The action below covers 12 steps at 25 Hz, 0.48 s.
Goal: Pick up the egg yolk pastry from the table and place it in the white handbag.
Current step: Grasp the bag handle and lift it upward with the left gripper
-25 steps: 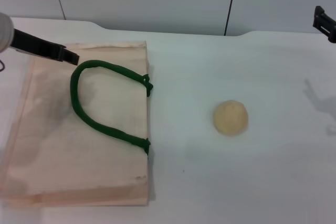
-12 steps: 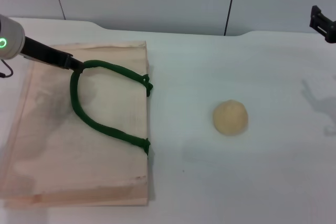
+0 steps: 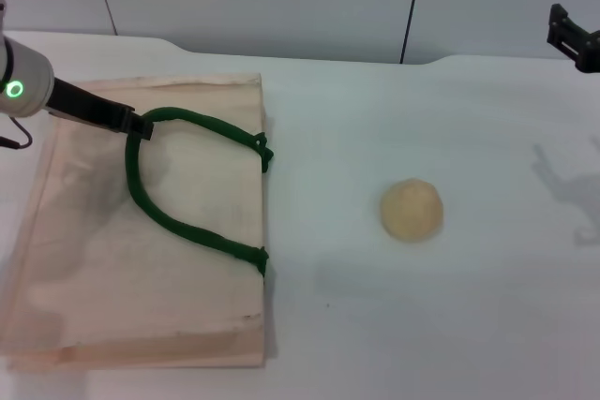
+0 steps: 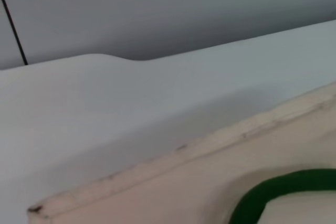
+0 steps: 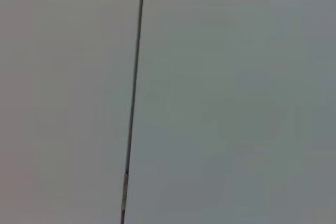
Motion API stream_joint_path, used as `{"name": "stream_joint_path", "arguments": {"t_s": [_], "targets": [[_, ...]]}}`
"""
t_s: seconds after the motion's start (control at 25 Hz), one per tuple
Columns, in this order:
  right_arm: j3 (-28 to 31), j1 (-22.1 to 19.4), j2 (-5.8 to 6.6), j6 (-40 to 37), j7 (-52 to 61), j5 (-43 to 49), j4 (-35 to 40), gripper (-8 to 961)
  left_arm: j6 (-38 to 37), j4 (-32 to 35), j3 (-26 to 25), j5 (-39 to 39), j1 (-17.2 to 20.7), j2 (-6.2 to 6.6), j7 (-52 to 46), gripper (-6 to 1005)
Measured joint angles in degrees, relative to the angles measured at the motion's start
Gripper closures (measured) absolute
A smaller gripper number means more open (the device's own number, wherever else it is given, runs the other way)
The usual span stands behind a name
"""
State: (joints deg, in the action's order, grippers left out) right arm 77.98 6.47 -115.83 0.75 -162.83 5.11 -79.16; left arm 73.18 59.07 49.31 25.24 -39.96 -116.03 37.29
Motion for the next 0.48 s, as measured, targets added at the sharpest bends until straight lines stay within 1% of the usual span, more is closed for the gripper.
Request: {"name": "stream_joint_path", "arguments": {"t_s": [0.2,0.48], "targets": [[-0.4,-0.3,0.0,-0.1,-0.1,0.1,-0.6,101,-1.3,-2.0,-0.4,-2.3,-1.0,0.0,0.0,533],[-0.8,-0.7,0.0,0.0,-0.1,0.7,-1.5,102,-3.1,-2.7,0.0,-2.4,-1.2,-0.05,0.2,533]]}}
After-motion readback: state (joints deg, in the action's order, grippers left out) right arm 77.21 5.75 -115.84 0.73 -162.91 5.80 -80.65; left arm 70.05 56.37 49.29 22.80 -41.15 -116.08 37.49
